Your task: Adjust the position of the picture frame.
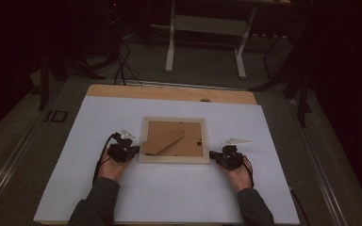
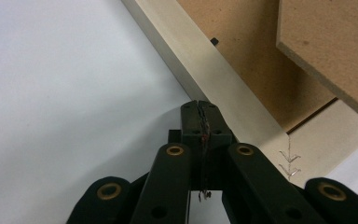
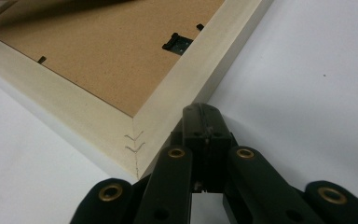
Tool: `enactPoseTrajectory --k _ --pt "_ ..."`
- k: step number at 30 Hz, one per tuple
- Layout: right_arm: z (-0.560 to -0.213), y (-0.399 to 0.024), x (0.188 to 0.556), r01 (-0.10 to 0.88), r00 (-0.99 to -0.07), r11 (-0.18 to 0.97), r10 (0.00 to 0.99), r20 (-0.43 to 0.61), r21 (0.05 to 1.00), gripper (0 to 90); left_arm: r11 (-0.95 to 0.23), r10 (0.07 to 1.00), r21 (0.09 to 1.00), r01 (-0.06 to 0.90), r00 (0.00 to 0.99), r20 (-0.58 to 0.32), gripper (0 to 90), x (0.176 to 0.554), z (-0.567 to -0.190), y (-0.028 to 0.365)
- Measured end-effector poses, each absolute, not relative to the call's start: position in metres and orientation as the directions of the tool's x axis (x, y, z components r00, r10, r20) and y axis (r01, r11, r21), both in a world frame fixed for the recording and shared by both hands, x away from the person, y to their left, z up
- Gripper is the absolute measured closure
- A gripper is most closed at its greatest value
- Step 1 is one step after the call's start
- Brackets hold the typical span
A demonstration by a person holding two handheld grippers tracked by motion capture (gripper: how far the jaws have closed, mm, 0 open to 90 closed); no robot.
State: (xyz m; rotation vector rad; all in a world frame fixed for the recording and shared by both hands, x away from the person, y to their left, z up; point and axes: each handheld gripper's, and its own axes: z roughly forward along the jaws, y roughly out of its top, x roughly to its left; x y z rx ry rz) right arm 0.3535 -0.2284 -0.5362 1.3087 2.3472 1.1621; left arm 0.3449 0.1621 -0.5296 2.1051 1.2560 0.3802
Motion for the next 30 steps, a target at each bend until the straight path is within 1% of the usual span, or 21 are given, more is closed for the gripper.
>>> enactPoseTrajectory --k 4,11,17,21,26,30 --pt "-0.537 -0.228 0.354 0.620 -0.586 0.295 0.790 0.179 0.727 90.0 -0.332 0.859 0.661 0.673 0.505 -0.084 90.0 0.345 -0.530 0.163" --pt "-0.537 -0.224 0.351 0.592 -0.578 0.310 0.807 0.124 0.744 88.8 -0.320 0.862 0.662 0.678 0.498 -0.094 89.8 0.345 -0.530 0.165" --pt "-0.531 -0.228 0.349 0.564 -0.571 0.308 0.815 0.093 0.766 85.7 -0.277 0.870 0.681 0.678 0.478 -0.122 84.7 0.343 -0.523 0.170" --pt "-0.528 -0.235 0.349 0.558 -0.571 0.292 0.814 0.105 0.777 82.7 -0.266 0.876 0.689 0.674 0.468 -0.120 83.1 0.342 -0.518 0.174" --pt "-0.525 -0.240 0.349 0.554 -0.569 0.277 0.814 0.114 0.785 80.6 -0.229 0.880 0.706 0.670 0.453 -0.145 81.0 0.341 -0.508 0.181" --pt "-0.522 -0.244 0.349 0.552 -0.567 0.266 0.814 0.122 0.790 77.3 -0.218 0.873 0.726 0.652 0.463 -0.154 75.7 0.339 -0.496 0.183"
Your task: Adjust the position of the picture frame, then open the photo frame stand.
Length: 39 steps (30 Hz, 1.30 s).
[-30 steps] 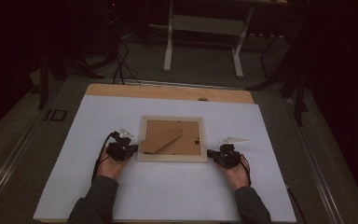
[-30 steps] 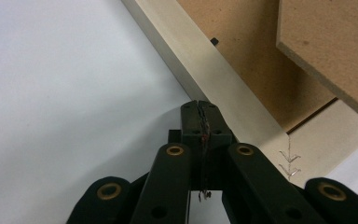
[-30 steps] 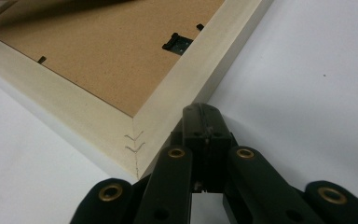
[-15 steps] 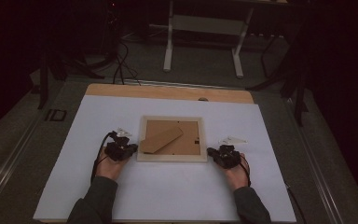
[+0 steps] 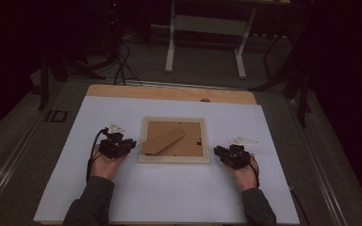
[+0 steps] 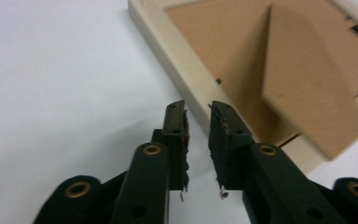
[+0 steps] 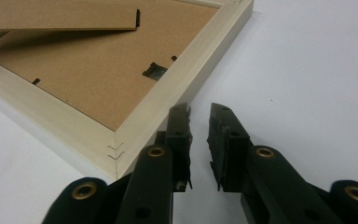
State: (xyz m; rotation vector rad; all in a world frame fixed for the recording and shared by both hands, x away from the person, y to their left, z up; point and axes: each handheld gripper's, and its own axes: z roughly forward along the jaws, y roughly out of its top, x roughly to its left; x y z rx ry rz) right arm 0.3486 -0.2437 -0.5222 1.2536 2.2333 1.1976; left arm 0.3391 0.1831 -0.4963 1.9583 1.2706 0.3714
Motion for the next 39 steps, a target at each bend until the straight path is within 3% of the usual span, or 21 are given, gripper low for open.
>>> enactPoseTrajectory --k 18,27,34,39 --pt "-0.518 -0.247 0.347 0.544 -0.577 0.267 0.808 0.123 0.795 73.0 -0.178 0.833 0.791 0.586 0.517 -0.195 55.7 0.339 -0.456 0.183" --pt "-0.517 -0.249 0.347 0.546 -0.577 0.260 0.806 0.132 0.796 71.5 -0.184 0.808 0.790 0.586 0.548 -0.218 50.7 0.347 -0.449 0.173" --pt "-0.515 -0.251 0.347 0.547 -0.572 0.250 0.808 0.140 0.799 69.4 -0.205 0.774 0.794 0.572 0.592 -0.226 56.5 0.350 -0.445 0.166" --pt "-0.515 -0.251 0.346 0.548 -0.573 0.249 0.807 0.142 0.798 67.8 -0.223 0.756 0.772 0.595 0.606 -0.249 53.1 0.360 -0.447 0.157"
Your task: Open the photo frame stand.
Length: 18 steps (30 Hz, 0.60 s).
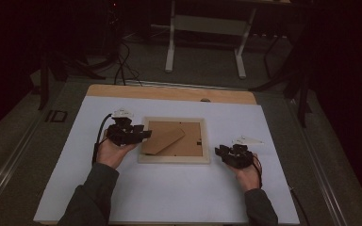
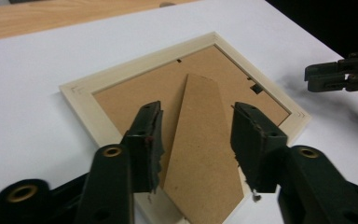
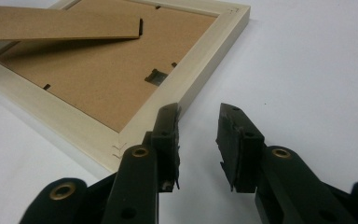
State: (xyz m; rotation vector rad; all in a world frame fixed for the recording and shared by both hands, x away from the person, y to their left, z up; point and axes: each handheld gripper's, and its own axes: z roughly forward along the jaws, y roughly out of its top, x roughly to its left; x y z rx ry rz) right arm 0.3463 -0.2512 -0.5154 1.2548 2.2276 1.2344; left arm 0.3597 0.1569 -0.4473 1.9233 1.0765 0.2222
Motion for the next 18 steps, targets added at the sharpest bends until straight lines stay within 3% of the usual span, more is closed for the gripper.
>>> enactPoseTrajectory --k 12,18 --pt "-0.517 -0.251 0.347 0.551 -0.570 0.250 0.810 0.141 0.796 67.1 -0.214 0.709 0.711 0.670 0.607 -0.358 41.8 0.384 -0.466 0.147" --pt "-0.518 -0.251 0.347 0.554 -0.571 0.252 0.809 0.142 0.794 67.1 -0.222 0.694 0.705 0.674 0.617 -0.371 41.7 0.390 -0.471 0.145"
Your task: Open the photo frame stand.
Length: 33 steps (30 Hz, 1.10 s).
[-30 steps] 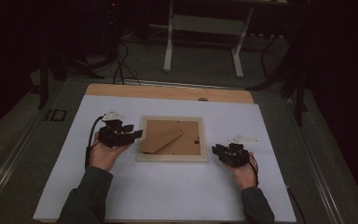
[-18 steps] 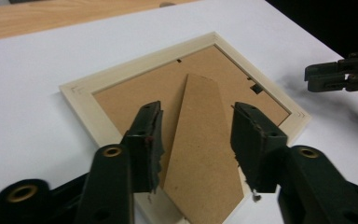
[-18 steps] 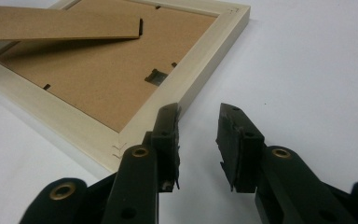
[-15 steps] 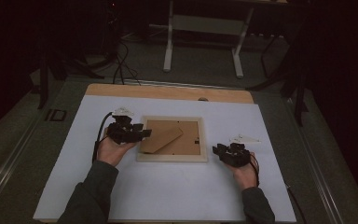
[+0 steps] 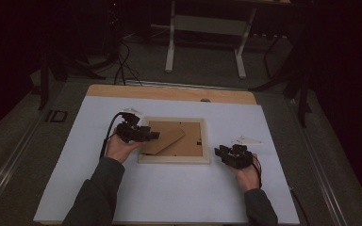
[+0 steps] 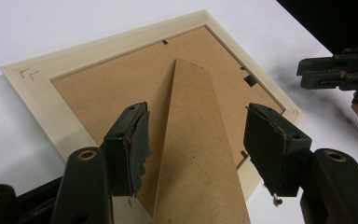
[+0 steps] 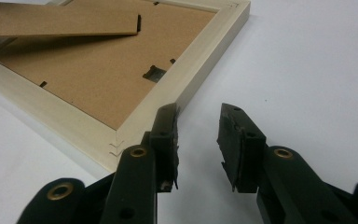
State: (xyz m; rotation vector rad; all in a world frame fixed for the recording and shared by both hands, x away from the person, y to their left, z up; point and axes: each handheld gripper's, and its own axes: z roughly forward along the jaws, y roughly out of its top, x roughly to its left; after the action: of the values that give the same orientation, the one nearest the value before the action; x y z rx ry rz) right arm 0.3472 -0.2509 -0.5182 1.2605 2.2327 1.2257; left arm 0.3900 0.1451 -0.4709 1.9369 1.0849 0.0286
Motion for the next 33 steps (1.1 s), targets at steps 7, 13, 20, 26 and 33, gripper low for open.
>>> enactPoseTrajectory --k 7,13,20,26,33 --pt "-0.518 -0.250 0.347 0.550 -0.576 0.255 0.805 0.140 0.795 66.9 -0.251 0.682 0.692 0.677 0.631 -0.370 41.3 0.397 -0.478 0.141" --pt "-0.518 -0.249 0.347 0.550 -0.577 0.257 0.804 0.139 0.795 66.7 -0.266 0.677 0.667 0.696 0.627 -0.386 34.6 0.403 -0.490 0.136" --pt "-0.519 -0.250 0.347 0.551 -0.576 0.254 0.805 0.142 0.795 66.6 -0.278 0.676 0.643 0.714 0.621 -0.397 32.5 0.405 -0.497 0.131" --pt "-0.519 -0.249 0.347 0.553 -0.579 0.260 0.803 0.141 0.792 66.4 -0.298 0.667 0.629 0.718 0.628 -0.400 31.3 0.406 -0.503 0.124" --pt "-0.520 -0.250 0.348 0.553 -0.578 0.256 0.803 0.144 0.792 66.0 -0.324 0.667 0.619 0.716 0.637 -0.387 31.2 0.405 -0.508 0.118"
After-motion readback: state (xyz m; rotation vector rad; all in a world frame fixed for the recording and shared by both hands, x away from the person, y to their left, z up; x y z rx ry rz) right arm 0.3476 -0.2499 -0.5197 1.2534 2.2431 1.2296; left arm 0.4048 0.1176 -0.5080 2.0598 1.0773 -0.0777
